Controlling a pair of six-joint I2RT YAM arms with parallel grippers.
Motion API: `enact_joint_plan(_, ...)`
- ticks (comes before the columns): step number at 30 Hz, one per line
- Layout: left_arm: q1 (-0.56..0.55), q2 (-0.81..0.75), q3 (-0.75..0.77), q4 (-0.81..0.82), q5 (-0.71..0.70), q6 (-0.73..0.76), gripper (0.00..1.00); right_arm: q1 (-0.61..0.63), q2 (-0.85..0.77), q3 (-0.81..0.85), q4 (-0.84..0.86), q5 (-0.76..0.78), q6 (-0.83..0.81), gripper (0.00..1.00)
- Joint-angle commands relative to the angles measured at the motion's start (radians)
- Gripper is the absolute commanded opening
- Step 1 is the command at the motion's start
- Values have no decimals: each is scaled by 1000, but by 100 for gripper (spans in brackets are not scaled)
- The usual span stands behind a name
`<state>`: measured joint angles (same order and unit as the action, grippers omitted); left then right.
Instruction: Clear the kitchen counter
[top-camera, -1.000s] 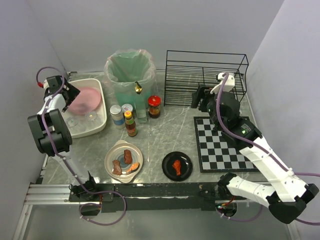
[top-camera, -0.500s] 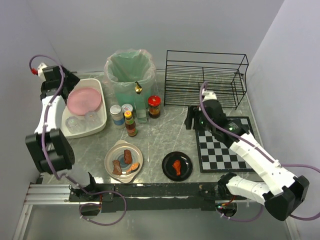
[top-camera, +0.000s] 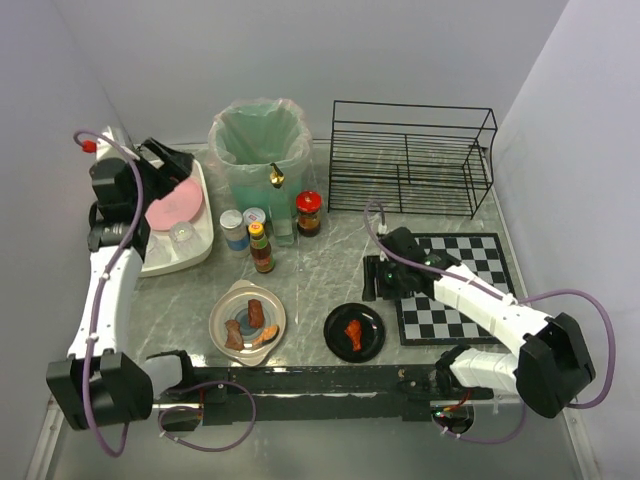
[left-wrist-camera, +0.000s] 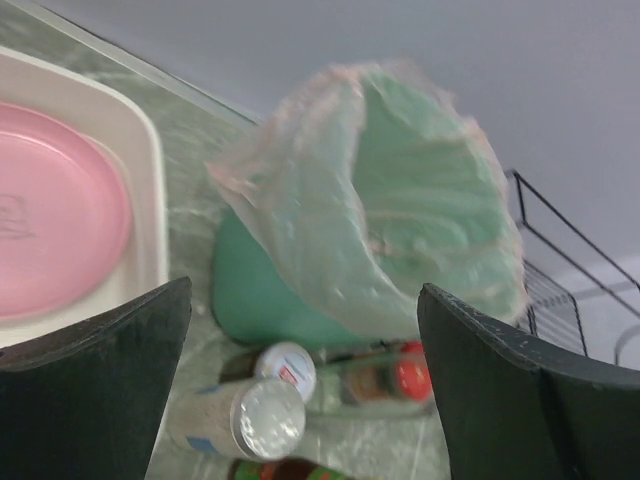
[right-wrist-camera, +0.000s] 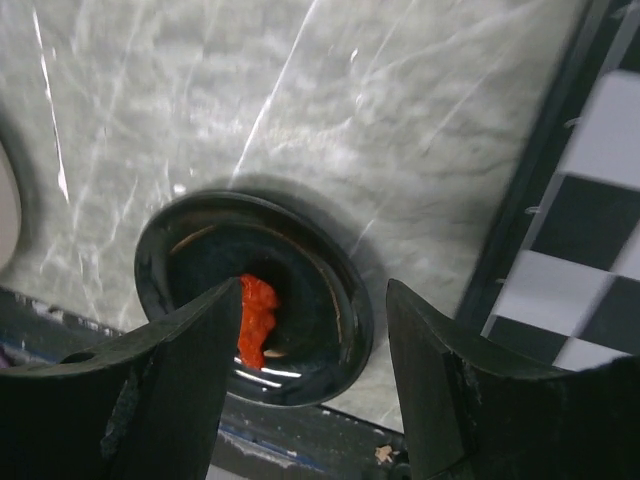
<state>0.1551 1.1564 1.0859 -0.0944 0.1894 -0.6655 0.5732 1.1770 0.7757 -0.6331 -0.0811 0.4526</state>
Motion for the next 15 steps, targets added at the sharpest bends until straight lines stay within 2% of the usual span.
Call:
enact_joint_plan(1,-14,-78,-72,55,114,21,99,-4,-31,-91,128,-153,17,67)
enact_joint_plan(7,-15,-135,-130,32,148,58,99,-3,-68,-148,374,-272,35,66)
enact_joint_plan(15,-12,-152,-169,30,163,66,99,79,136,51,420,-272,6,66)
